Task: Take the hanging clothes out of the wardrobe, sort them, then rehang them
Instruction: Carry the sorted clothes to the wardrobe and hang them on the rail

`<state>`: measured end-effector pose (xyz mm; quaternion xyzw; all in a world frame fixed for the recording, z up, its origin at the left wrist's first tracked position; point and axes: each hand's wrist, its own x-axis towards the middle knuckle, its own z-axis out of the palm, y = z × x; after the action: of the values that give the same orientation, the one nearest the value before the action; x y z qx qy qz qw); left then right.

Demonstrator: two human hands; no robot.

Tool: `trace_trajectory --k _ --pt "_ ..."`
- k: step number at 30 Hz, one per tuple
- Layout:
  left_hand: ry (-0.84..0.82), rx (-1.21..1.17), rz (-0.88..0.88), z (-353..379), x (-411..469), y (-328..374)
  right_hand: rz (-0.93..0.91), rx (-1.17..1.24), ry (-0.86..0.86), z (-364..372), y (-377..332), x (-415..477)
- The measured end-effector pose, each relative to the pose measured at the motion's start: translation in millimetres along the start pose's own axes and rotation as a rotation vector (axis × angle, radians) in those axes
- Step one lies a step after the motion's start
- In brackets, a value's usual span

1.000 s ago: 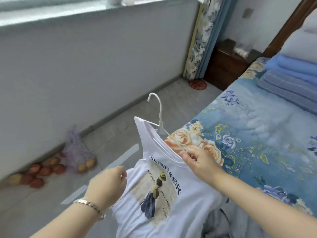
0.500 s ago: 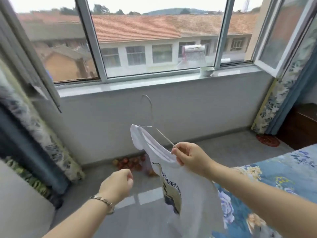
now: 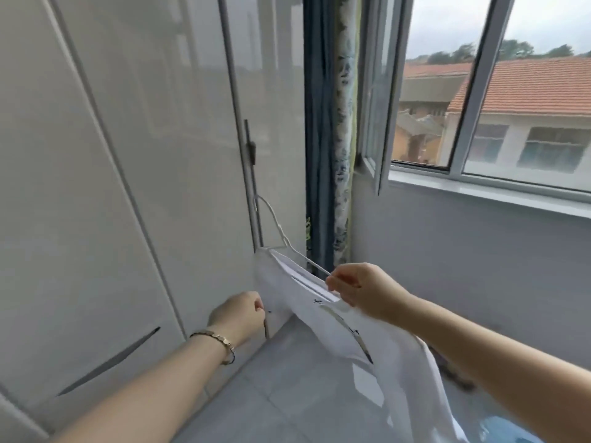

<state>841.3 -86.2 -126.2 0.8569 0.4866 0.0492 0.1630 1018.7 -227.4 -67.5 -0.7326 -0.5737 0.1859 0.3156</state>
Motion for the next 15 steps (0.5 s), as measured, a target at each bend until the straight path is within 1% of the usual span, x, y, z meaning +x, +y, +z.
trace_trajectory --k 5,10,15 --pt "0.115 -0.013 -0.25 -57 -85 -110 -0.203 0.064 -0.191 54 -109 5" --pt "0.243 -0.035 -0.485 -108 -176 -222 -0.39 0.127 -0.3 122 -226 6" --pt "0.367 0.002 -0.651 -157 -284 -330 -0.514 0.186 -0.385 209 -347 0"
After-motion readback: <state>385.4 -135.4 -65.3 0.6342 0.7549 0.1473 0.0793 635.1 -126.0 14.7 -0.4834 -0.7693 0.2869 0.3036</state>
